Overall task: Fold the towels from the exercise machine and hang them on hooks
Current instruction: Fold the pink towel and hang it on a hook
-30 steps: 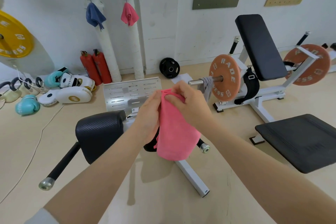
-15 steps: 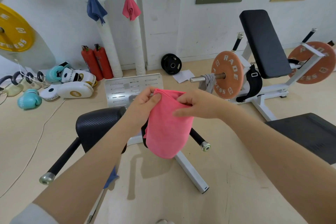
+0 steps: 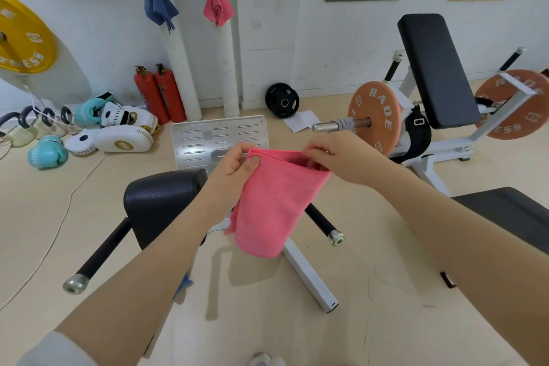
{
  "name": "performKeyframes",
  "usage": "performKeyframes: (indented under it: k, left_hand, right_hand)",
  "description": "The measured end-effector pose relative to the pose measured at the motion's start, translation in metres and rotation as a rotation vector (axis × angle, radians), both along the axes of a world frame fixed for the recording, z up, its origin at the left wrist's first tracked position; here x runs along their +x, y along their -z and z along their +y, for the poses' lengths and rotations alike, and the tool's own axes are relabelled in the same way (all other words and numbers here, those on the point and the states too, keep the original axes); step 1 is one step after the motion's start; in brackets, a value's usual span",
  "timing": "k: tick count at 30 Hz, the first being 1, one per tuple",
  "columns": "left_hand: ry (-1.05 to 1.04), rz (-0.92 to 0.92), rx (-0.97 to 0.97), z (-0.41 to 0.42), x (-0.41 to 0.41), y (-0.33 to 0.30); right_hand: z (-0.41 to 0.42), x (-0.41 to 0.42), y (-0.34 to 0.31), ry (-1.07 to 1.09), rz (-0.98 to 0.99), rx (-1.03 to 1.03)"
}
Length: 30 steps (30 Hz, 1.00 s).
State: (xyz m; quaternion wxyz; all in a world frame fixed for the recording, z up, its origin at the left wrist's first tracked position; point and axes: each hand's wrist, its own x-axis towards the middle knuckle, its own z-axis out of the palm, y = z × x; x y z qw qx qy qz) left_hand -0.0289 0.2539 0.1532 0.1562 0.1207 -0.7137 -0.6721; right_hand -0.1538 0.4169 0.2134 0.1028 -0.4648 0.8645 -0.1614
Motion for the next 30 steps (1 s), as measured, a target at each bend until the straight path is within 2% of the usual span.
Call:
performKeyframes:
  k: [2, 4, 6, 8, 13, 16, 20, 24, 27, 30]
  left_hand:
    - [0.025, 0.002, -0.055, -0.001, 0.002, 0.001]
    - [0.055, -0.011, -0.102, -0.002, 0.003, 0.003]
    - [0.071, -0.019, -0.031, -0.002, 0.002, 0.006]
    - [0.059, -0.027, 0.079, -0.003, 0.0, 0.01]
    - [-0.01, -0.068, 0.311, -0.006, 0.002, 0.014]
    - [-0.013, -0.086, 0.361, -0.007, 0.004, 0.016]
    - [-0.015, -0.107, 0.38, -0.004, -0.001, 0.016]
    - [-0.153, -0.131, 0.385, -0.004, -0.013, 0.014]
    - [-0.25, -0.099, 0.514, -0.007, -0.028, 0.006]
    - [-0.178, -0.132, 0.722, -0.019, -0.044, -0.005]
  right_hand:
    - [0.003, -0.003, 0.007, 0.029, -0.036, -0.044]
    - [0.005, -0.004, 0.015, -0.009, 0.005, 0.007]
    - [0.005, -0.003, 0.024, -0.084, 0.163, 0.1]
    - [0.006, -0.001, 0.029, -0.121, 0.283, 0.106]
    - [0.01, -0.002, 0.036, -0.077, 0.115, -0.143]
    - [0.011, -0.006, 0.038, -0.006, -0.102, -0.258]
    - [0.008, -0.005, 0.043, 0.171, -0.621, -0.395]
    - [-0.004, -0.015, 0.048, 0.293, -1.082, -0.655]
    - [-0.019, -0.027, 0.044, 0.293, -1.245, -0.723]
    - [-0.037, -0.042, 0.039, 0.32, -1.352, -0.725]
